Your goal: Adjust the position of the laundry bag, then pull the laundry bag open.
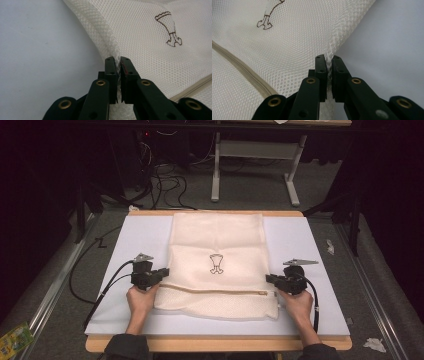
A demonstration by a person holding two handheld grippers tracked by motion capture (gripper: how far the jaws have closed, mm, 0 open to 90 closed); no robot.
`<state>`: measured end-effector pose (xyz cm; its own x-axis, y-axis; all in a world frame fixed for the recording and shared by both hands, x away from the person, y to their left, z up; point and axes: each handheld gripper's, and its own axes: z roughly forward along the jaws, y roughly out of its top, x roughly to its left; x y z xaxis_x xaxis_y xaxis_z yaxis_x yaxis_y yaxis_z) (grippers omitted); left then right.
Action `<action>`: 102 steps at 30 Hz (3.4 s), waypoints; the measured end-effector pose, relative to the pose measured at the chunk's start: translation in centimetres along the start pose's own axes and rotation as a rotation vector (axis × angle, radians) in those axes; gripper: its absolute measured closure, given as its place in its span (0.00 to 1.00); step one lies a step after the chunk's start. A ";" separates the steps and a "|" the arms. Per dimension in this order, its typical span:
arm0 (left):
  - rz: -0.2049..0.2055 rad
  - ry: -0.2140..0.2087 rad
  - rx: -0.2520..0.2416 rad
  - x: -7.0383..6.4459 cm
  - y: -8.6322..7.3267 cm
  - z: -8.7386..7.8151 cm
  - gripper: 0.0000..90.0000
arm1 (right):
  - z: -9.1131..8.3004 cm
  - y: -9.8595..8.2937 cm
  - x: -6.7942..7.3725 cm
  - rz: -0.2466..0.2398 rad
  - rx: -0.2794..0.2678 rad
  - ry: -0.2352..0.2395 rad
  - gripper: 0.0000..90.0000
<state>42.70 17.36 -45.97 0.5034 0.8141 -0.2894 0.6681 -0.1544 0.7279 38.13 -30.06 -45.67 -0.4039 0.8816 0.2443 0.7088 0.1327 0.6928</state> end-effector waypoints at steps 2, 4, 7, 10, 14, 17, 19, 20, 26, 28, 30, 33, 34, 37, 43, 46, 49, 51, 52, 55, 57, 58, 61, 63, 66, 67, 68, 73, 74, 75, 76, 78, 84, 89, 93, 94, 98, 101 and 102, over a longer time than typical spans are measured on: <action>0.003 -0.005 0.006 -0.5 0.1 0.3 0.95 | -0.2 -0.2 -0.3 0.002 -0.001 -0.006 0.95; 0.003 -0.015 0.003 -0.9 0.2 0.5 0.95 | -0.5 -0.4 -0.5 0.003 0.001 -0.014 0.95; 0.012 -0.023 0.006 -1.6 0.4 1.0 0.95 | -0.9 -0.7 -0.9 0.010 -0.001 -0.026 0.95; 0.026 -0.025 0.011 -2.2 0.5 1.4 0.95 | -1.3 -1.0 -1.5 0.014 -0.007 -0.037 0.95; 0.031 -0.019 0.017 -2.7 0.5 1.7 0.95 | -1.7 -1.4 -1.9 0.017 -0.007 -0.047 0.95; 0.037 -0.020 0.027 -3.5 0.6 2.2 0.95 | -2.1 -1.6 -2.0 0.008 -0.008 -0.067 0.95; 0.042 -0.021 0.031 -3.6 0.6 2.3 0.95 | -2.3 -1.6 -2.1 0.008 -0.005 -0.072 0.95; 0.043 -0.025 0.030 -3.9 0.6 2.4 0.95 | -2.5 -1.9 -2.4 0.018 -0.003 -0.073 0.95; 0.059 -0.002 0.046 -4.0 0.3 2.2 0.93 | -2.6 -1.8 -2.5 0.031 0.007 -0.068 0.95; 0.063 0.001 0.047 -4.0 0.3 2.1 0.93 | -2.6 -1.6 -2.4 0.020 0.008 -0.074 0.95; 0.077 0.012 0.061 -3.9 0.1 2.5 0.93 | -2.5 -1.8 -2.5 0.024 0.007 -0.073 0.94; 0.082 0.018 0.063 -3.9 0.0 2.5 0.92 | -2.4 -2.0 -2.6 0.028 0.012 -0.070 0.94; 0.079 0.014 0.057 -3.9 0.0 2.5 0.92 | -2.4 -2.0 -2.6 0.028 0.012 -0.070 0.94; 0.076 0.002 0.052 -3.8 0.0 2.3 0.90 | -2.3 -2.0 -2.6 0.018 0.012 -0.071 0.93; 0.095 0.031 0.044 -4.0 -0.3 2.2 0.81 | -2.2 -2.4 -2.8 0.026 0.017 -0.056 0.86; 0.106 0.045 0.036 -4.1 -0.4 1.9 0.77 | -2.3 -2.4 -2.6 0.023 0.019 -0.059 0.81; 0.140 0.066 0.030 -4.6 -0.8 1.3 0.70 | -2.4 -2.4 -2.3 0.024 0.033 -0.050 0.74; 0.166 0.090 0.020 -4.9 -1.1 0.7 0.67 | -2.6 -2.5 -1.9 0.000 0.031 -0.068 0.70; 0.166 0.090 0.020 -4.9 -1.1 0.7 0.66 | -2.6 -2.5 -1.9 0.000 0.031 -0.068 0.70; 0.200 0.089 -0.004 -5.6 -1.7 -0.1 0.64 | -2.8 -2.6 -1.6 -0.016 0.038 -0.086 0.60; 0.205 0.082 -0.009 -5.9 -1.9 -0.2 0.63 | -3.1 -2.9 -1.6 -0.001 0.021 -0.090 0.55; 0.212 0.075 -0.018 -6.2 -2.1 -0.4 0.62 | -3.2 -3.1 -1.6 0.006 0.014 -0.089 0.54; 0.219 0.067 -0.028 -6.6 -2.4 -0.6 0.60 | -3.3 -3.4 -1.6 0.020 0.010 -0.065 0.53; 0.224 0.050 -0.038 -7.1 -2.8 -0.7 0.60 | -3.2 -3.6 -1.6 0.015 0.013 -0.054 0.53; 0.224 0.036 -0.039 -7.5 -3.1 -0.6 0.59 | -3.2 -3.7 -1.8 0.039 0.018 -0.038 0.52; 0.222 0.030 -0.038 -7.6 -3.2 -0.5 0.59 | -3.2 -3.7 -1.8 0.054 0.027 -0.033 0.52; 0.222 0.030 -0.038 -7.6 -3.2 -0.5 0.59 | -3.2 -3.7 -1.8 0.054 0.027 -0.033 0.52; 0.234 0.007 -0.020 -8.3 -3.5 0.3 0.59 | -2.7 -3.7 -2.0 0.067 0.046 -0.021 0.52; 0.234 0.007 -0.020 -8.3 -3.5 0.3 0.58 | -2.6 -3.6 -1.9 0.066 0.049 -0.023 0.52; 0.272 0.011 -0.002 -8.8 -3.5 0.7 0.58 | -2.5 -3.5 -1.9 0.062 0.053 -0.027 0.52; 0.274 0.002 0.006 -9.0 -3.5 1.0 0.58 | -2.4 -3.4 -1.8 0.050 0.055 -0.032 0.52; 0.276 -0.012 0.022 -9.3 -3.4 1.5 0.57 | -2.2 -3.3 -1.5 0.039 0.060 -0.044 0.53; 0.298 -0.032 0.054 -10.4 -3.0 2.7 0.56 | -2.0 -2.9 -1.0 -0.001 0.097 -0.090 0.66; 0.311 -0.045 0.079 -11.3 -2.5 3.7 0.57 | -1.8 -2.7 -0.6 -0.085 0.124 -0.146 0.85; 0.305 -0.059 0.092 -11.8 -2.2 4.2 0.57 | -1.8 -2.8 -0.8 -0.097 0.108 -0.109 0.96; 0.300 -0.065 0.096 -11.9 -2.1 4.3 0.57 | -1.8 -2.8 -0.8 -0.103 0.104 -0.107 0.96; 0.279 -0.094 0.092 -12.2 -1.6 4.5 0.53 | -2.1 -2.8 -1.2 -0.093 0.087 -0.079 0.97; 0.275 -0.123 0.080 -12.6 -1.2 4.7 0.49 | -2.4 -2.8 -1.4 -0.073 0.077 -0.056 0.97; 0.275 -0.128 0.079 -12.7 -1.0 4.7 0.47 | -2.4 -2.8 -1.5 -0.073 0.070 -0.050 0.97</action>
<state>38.23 4.55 -45.99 0.7329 0.6594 -0.1678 0.5350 -0.4062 0.7408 35.36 -32.85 -46.31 -0.4279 0.8897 0.1591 0.7179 0.2276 0.6579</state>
